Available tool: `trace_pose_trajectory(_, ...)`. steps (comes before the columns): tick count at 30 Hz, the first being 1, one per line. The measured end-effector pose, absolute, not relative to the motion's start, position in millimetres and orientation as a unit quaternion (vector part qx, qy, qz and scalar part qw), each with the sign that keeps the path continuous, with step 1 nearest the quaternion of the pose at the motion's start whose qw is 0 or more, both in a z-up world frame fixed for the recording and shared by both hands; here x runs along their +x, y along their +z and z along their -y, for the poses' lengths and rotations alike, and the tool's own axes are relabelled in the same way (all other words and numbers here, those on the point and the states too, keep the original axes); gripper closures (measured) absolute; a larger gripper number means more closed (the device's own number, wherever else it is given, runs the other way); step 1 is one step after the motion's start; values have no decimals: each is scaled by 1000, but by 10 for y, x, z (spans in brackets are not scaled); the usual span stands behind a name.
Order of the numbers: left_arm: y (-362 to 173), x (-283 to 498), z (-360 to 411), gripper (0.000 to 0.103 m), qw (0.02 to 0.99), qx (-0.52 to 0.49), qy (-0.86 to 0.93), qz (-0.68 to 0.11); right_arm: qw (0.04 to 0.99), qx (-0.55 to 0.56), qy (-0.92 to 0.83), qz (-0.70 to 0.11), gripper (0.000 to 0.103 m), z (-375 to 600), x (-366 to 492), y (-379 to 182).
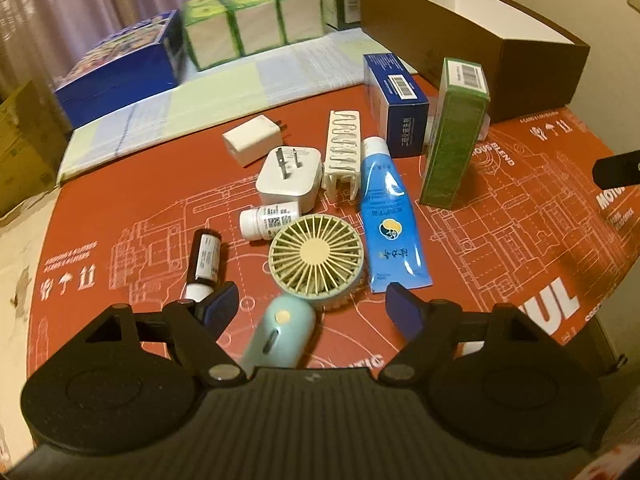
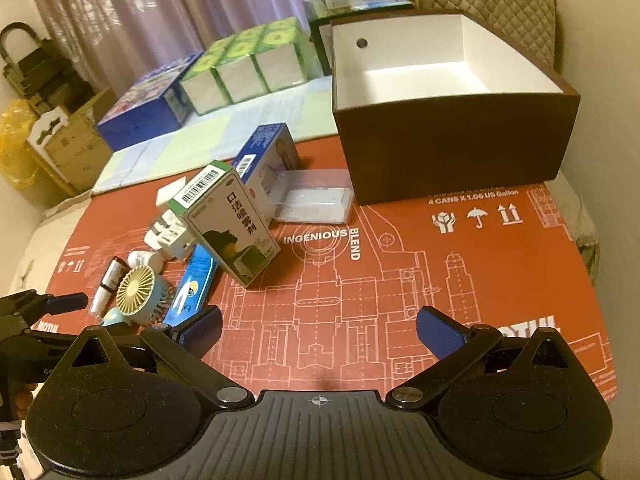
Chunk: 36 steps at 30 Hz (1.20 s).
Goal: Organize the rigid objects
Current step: 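Grasp the mint fan with the left tool while the right tool grasps the green box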
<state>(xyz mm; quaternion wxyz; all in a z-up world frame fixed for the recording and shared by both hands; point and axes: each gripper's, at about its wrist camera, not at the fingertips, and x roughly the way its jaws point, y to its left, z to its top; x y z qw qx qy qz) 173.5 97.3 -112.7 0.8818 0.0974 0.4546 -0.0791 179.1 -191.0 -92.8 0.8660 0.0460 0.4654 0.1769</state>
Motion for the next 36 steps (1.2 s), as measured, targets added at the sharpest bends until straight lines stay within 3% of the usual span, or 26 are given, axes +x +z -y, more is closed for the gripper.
trace_pose_trajectory(12, -1338, 2067, -1016, 25, 867, 123, -129, -466, 867, 58, 124, -479, 2, 1759, 1818, -987)
trace_pose_trajectory(23, -1433, 2145, -1035, 42, 862, 119, -161, -465, 870, 54, 114, -476, 2, 1578, 1843, -973)
trace_pose_trajectory(36, -1062, 2008, -1162, 43, 889, 84, -142, -427, 880, 14, 202, -430, 2, 1162, 1960, -890)
